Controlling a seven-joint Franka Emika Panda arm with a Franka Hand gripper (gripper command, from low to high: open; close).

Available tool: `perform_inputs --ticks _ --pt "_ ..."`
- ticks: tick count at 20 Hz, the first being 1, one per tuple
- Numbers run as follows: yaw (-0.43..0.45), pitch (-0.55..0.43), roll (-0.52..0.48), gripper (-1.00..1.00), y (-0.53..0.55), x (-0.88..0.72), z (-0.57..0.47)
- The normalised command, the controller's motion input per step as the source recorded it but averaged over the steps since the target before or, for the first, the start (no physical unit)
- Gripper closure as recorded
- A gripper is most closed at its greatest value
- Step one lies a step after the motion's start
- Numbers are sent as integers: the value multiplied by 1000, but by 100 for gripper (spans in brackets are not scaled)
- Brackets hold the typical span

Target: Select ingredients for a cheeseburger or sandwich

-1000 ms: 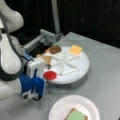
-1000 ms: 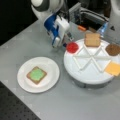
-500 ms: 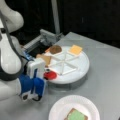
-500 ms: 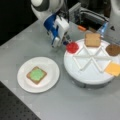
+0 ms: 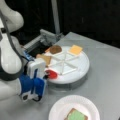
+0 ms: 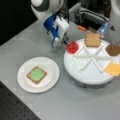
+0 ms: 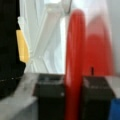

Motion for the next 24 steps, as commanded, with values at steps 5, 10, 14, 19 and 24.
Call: perform_inputs --ticks 5,10,14,19,24 --pt "60 -49 114 100 -26 236 47" --pt "127 33 115 100 -84 230 202" --pt "183 105 73 100 -180 235 224" --pt "228 167 9 100 -253 258 223" --pt "273 219 -26 100 -279 270 264"
